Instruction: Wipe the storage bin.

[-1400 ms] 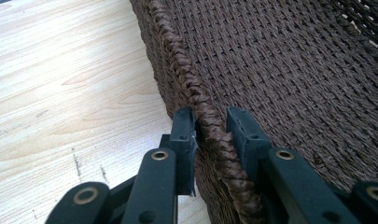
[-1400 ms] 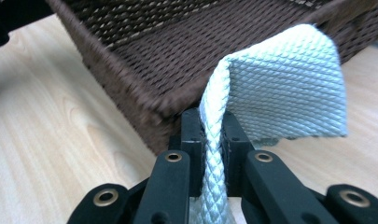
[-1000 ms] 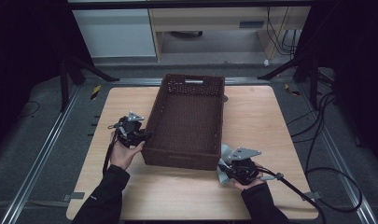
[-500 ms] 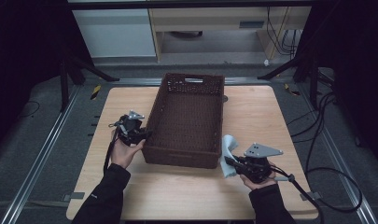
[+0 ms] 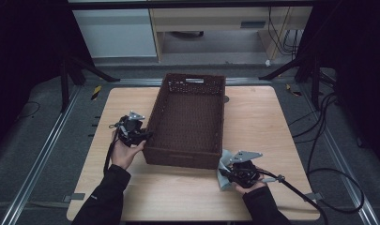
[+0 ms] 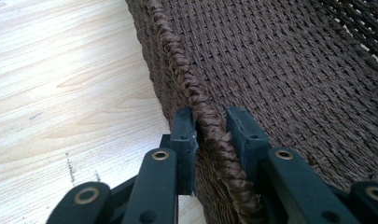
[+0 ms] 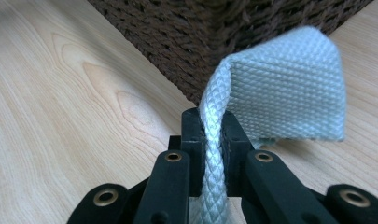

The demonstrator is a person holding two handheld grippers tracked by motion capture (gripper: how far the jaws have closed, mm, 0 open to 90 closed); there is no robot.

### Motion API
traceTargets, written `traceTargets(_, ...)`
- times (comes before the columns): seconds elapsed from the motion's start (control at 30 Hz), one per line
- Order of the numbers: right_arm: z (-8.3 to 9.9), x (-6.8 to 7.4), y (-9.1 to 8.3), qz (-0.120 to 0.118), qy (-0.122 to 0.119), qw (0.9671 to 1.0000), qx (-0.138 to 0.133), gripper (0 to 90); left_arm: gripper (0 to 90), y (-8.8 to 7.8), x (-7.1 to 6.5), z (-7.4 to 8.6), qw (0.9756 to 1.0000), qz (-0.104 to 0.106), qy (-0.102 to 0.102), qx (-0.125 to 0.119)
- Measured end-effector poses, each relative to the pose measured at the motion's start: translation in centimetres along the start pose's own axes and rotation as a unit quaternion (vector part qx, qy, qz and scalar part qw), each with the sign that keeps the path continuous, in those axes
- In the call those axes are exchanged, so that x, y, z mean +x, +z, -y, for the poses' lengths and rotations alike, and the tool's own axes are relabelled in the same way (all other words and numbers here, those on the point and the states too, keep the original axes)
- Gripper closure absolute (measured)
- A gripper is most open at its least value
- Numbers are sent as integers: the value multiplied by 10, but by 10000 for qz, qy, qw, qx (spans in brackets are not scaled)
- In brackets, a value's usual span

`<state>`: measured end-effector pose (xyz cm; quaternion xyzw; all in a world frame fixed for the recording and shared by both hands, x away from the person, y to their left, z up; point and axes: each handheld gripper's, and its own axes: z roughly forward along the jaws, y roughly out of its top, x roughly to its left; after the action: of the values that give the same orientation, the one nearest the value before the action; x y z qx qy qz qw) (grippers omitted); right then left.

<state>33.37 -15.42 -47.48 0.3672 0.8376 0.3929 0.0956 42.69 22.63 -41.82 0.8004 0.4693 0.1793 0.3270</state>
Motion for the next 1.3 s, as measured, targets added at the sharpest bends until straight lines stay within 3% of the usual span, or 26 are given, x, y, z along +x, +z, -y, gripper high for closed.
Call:
traceTargets(0.07,-3,0,-9,14,14,9998,-185,836,725,0,0,0,10000,11,-7,-1)
traceTargets(0.2,-14,-3,-38,-25,174,9955,-928,837,723,0,0,0,10000,1,-3,-2)
traceTargets(0.3,-21,2,-47,81,-21,9947,-1027,837,720,0,0,0,10000,-5,8,23)
traceTargets(0.53,-13,8,-31,92,22,9980,-623,837,721,0,0,1,10000,-11,-3,17)
traceTargets(0.67,3,8,-17,95,88,9998,-179,837,721,0,0,1,10000,-4,-28,1)
traceTargets(0.83,9,5,-1,74,132,9998,126,837,720,0,0,1,10000,2,-17,15)
traceTargets(0.97,9,1,-3,122,168,9997,93,837,720,0,0,1,10000,11,-23,13)
traceTargets(1.07,8,-6,-13,268,274,9992,-119,837,720,0,0,1,10000,12,-20,16)
traceTargets(1.2,7,-26,-28,587,479,9965,-361,837,721,0,0,0,10000,4,-6,13)
traceTargets(1.3,8,-43,-37,864,543,9941,-356,836,722,0,1,0,10000,48,-44,16)
